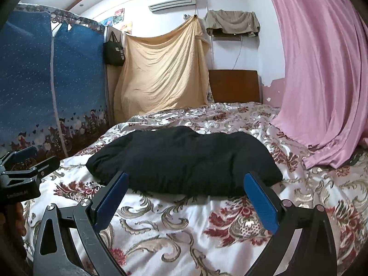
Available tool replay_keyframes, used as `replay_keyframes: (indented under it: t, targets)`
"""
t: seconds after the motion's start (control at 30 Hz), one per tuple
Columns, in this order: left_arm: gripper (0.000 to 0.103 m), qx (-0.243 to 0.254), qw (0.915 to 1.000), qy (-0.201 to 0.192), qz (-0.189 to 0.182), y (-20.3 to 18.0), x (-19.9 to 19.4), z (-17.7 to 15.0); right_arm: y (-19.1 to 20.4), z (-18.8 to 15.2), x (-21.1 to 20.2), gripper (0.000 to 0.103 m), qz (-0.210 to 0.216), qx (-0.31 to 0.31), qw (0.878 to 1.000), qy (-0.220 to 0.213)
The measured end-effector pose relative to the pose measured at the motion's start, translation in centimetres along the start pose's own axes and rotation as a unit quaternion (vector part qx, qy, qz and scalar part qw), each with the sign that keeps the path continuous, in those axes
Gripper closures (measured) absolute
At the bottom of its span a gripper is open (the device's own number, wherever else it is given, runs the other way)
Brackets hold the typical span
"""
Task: Fold large clothes
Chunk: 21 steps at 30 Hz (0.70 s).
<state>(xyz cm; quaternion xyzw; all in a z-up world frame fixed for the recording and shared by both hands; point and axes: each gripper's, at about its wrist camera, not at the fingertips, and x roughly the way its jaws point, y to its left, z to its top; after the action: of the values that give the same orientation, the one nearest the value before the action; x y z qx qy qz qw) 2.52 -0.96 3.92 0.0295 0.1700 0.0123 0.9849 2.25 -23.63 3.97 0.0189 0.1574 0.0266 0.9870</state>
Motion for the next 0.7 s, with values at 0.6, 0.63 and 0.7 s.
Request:
replay_keyframes:
  t: [0.6, 0.63, 0.7]
  targets:
    - [0.000, -0.009, 0.9995, 0.019, -0.022, -0.1, 0.6, -2.3, -0.3, -1.9, 0.5, 0.004, -0.004, -0.004, 1.000, 0.020]
    - [0.000, -0.010, 0.9995, 0.020, -0.022, -0.1, 0.7, -2.3, -0.3, -2.0, 0.5, 0.004, -0.003, -0.005, 1.000, 0.020]
    - [0.000, -0.012, 0.9994, 0.021, -0.023, 0.1, 0.7, -2.4, -0.4, -2.1, 0.7, 0.004, -0.003, -0.004, 1.000, 0.023]
